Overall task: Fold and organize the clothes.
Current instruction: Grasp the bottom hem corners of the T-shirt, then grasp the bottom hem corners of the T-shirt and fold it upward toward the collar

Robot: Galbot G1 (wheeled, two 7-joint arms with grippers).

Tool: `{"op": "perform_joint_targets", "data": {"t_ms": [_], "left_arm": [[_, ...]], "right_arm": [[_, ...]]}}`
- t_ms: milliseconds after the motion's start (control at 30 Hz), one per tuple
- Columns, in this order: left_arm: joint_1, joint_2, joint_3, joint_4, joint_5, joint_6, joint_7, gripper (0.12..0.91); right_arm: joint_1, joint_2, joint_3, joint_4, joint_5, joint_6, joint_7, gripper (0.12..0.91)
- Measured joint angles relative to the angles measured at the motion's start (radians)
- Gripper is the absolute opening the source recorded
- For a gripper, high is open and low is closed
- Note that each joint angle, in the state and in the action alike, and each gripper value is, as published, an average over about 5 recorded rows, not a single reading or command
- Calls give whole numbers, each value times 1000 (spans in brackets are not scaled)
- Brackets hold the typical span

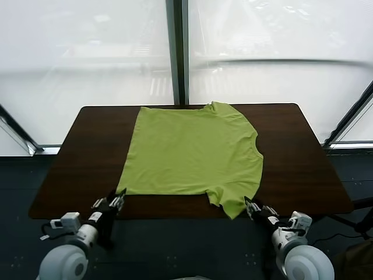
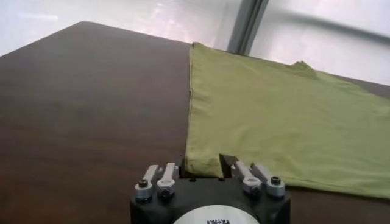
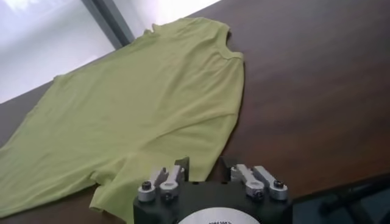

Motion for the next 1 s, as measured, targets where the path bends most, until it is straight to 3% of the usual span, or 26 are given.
{"op": "perform_joint_targets", "data": {"t_ms": [100, 433, 733, 1000], "left_arm": [[3, -1, 0, 0, -1, -1, 1, 153], [18, -6, -2, -12, 0, -5, 2, 149], [72, -20, -17, -66, 19, -5, 0, 149], [144, -18, -57, -135, 16, -16, 0, 149]], "right_arm": [[0, -2, 2, -1, 2, -1, -1, 139], [-14, -7, 9, 7, 5, 4, -6, 139], [-91, -41, 59, 92, -60, 82, -59, 139], [-197, -49, 95, 167, -106, 118, -59, 139]]}}
